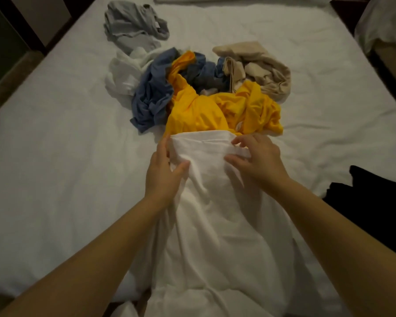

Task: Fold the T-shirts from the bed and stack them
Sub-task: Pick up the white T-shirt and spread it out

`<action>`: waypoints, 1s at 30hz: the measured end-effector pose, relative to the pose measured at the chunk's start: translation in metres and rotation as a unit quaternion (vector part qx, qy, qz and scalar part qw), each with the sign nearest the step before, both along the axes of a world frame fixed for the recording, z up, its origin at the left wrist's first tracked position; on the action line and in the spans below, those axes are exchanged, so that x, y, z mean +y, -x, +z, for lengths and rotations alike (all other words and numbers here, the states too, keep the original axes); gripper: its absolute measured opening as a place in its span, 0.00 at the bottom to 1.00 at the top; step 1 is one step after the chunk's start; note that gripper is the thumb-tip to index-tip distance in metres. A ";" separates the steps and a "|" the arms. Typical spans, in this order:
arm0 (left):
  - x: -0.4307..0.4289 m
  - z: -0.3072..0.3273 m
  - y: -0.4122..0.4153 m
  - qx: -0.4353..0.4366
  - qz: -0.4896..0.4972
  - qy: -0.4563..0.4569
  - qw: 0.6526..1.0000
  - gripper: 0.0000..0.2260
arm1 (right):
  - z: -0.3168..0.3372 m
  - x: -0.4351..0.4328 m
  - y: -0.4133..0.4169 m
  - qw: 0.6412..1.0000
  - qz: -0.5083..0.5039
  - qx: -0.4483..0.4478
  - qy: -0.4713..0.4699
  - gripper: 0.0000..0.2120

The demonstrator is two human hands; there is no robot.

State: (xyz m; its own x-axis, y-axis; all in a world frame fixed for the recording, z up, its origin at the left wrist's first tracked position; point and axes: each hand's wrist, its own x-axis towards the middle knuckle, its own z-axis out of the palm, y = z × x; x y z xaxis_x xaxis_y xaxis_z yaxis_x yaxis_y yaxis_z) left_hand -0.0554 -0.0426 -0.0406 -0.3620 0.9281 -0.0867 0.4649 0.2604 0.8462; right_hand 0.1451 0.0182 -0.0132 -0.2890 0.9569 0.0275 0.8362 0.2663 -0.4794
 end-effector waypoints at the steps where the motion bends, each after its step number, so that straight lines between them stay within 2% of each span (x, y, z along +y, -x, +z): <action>1: 0.002 0.002 0.001 -0.015 -0.010 -0.010 1.000 0.31 | 0.001 0.000 0.005 1.000 0.011 0.004 -0.003 0.19; 3: 0.005 0.005 0.006 -0.009 -0.043 -0.026 0.999 0.28 | 0.004 -0.001 0.016 1.000 0.027 0.007 0.001 0.17; 5: 0.010 0.008 0.011 0.042 -0.079 -0.029 0.996 0.21 | 0.010 -0.001 0.026 0.998 0.051 0.027 0.006 0.16; 7: 0.015 0.011 0.015 0.053 -0.081 -0.024 0.995 0.13 | 0.016 0.000 0.038 0.996 0.078 0.039 0.007 0.15; 10: 0.023 0.019 0.021 0.065 -0.062 -0.016 0.996 0.07 | 0.021 0.003 0.053 0.995 0.095 -0.006 0.025 0.18; 12: 0.029 0.025 0.026 0.108 -0.087 -0.006 0.990 0.06 | 0.023 0.007 0.057 0.994 0.103 -0.027 0.023 0.15; 16: 0.036 0.034 0.028 0.156 -0.155 0.022 0.975 0.05 | 0.031 0.007 0.050 0.990 0.141 0.020 0.003 0.10; 18: 0.033 0.044 0.026 0.116 -0.156 0.014 0.981 0.01 | 0.034 0.007 0.043 0.986 0.163 0.011 -0.004 0.11; 19: 0.029 0.052 0.024 0.065 -0.160 0.011 0.985 0.02 | 0.036 0.006 0.041 0.985 0.175 0.001 -0.002 0.15; 21: 0.022 0.069 0.021 -0.069 -0.194 0.014 0.978 0.02 | 0.048 0.006 0.039 0.980 0.195 0.018 0.035 0.30; 23: 0.016 0.088 0.019 -0.129 -0.260 0.022 0.957 0.03 | 0.062 0.006 0.044 0.967 0.220 0.070 0.109 0.43; 24: 0.015 0.096 0.019 -0.136 -0.287 0.027 0.948 0.04 | 0.068 0.007 0.048 0.957 0.236 0.085 0.147 0.42; 26: 0.018 0.107 0.018 -0.117 -0.318 0.028 0.940 0.05 | 0.078 0.012 0.052 0.943 0.256 0.066 0.201 0.30; 28: 0.021 0.115 0.019 -0.124 -0.313 0.021 0.941 0.04 | 0.084 0.017 0.050 0.939 0.235 0.024 0.249 0.18; 30: 0.023 0.117 0.022 -0.168 -0.285 0.019 0.943 0.04 | 0.084 0.023 0.037 0.938 0.203 -0.002 0.281 0.11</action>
State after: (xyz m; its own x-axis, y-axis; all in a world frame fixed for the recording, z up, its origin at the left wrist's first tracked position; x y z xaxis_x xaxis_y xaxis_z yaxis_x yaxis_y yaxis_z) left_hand -0.0771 -0.0198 0.0766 0.2491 0.9577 -0.1442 0.2458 0.0815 0.9659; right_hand 0.1081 0.0416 0.0704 -0.6325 0.6309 -0.4493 0.7220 0.2703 -0.6369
